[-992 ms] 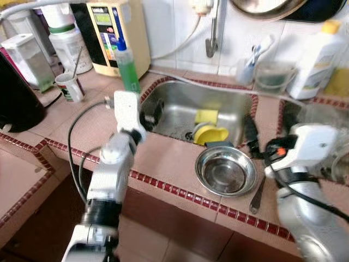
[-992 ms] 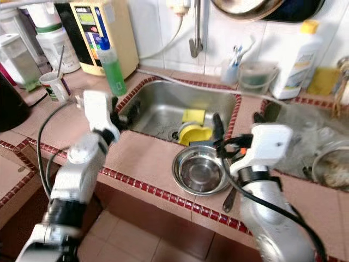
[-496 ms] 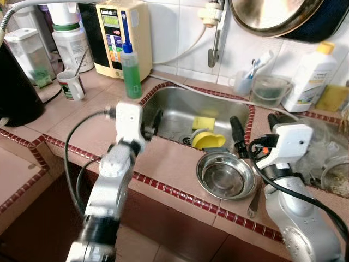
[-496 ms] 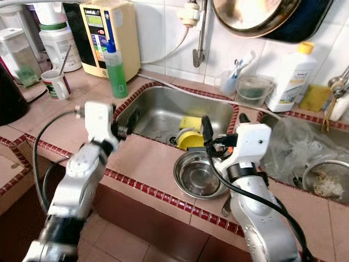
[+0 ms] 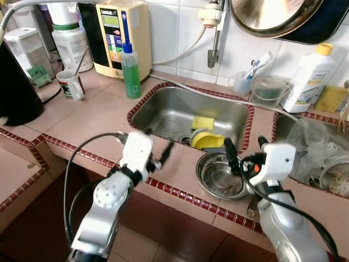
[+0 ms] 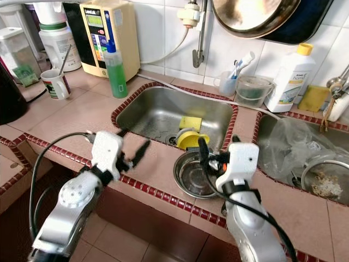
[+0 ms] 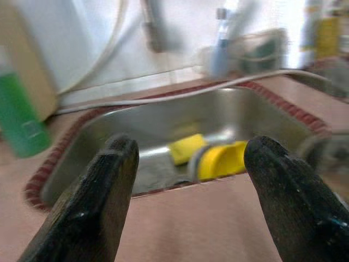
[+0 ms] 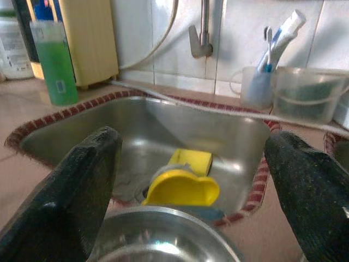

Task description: Kitchen organization

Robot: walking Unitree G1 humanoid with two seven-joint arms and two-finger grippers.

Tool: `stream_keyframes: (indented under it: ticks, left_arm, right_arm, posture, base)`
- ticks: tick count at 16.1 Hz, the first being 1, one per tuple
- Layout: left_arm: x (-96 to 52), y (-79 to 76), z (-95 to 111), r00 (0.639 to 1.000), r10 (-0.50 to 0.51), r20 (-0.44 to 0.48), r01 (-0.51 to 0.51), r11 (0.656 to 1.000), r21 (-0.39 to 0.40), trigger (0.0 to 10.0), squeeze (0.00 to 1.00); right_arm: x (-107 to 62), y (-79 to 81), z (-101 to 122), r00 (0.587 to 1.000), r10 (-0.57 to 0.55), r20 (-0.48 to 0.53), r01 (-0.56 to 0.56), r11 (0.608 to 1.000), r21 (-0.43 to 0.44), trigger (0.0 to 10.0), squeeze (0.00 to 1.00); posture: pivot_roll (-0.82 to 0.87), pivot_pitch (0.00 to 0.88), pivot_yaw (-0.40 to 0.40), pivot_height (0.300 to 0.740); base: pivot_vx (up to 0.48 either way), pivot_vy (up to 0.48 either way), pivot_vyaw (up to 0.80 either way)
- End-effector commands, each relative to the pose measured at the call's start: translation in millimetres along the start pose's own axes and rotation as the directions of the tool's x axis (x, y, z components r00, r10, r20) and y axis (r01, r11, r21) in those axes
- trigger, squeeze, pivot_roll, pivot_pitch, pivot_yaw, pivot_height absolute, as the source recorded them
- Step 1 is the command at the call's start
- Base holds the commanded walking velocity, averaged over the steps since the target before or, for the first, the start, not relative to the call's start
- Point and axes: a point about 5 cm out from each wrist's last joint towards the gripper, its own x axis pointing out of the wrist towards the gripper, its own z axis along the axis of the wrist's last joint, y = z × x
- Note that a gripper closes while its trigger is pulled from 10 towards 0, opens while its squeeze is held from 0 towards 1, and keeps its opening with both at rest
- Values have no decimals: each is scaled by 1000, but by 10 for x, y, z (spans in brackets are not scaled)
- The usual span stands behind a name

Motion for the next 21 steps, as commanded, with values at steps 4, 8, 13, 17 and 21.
stream_keyframes:
  ticks: [4,8,13,17,21]
  left_arm:
    - [-19,-153,134,986,-156,51,151,985,81,10000,0]
    - [-129,-358,177,932,-361,39,345,914,213,10000,0]
    - [-160,-364,222,909,-415,39,401,896,192,10000,0]
    - [-186,-405,276,896,-440,53,431,893,133,10000,0]
    - [-170,-369,302,899,-435,53,425,895,138,10000,0]
  right_arm:
    - [-132,-55,-70,999,-16,-28,15,1000,-19,10000,0]
    - [-328,-77,-178,994,-59,-94,58,998,-16,10000,0]
    - [-376,-109,-227,989,-91,-113,92,996,8,10000,0]
    - [-308,-140,-294,984,-107,-140,122,987,103,10000,0]
    - [-192,-218,-283,982,-121,-144,143,978,153,10000,0]
  posture:
    - [-104,0,12,740]
    - [-128,0,15,740]
    - [-128,0,20,740]
    - [-112,0,28,740]
    - [-105,0,29,740]
  base:
    - [0,0,0]
    - [0,0,0]
    - [0,0,0]
    - [0,0,0]
    - [0,0,0]
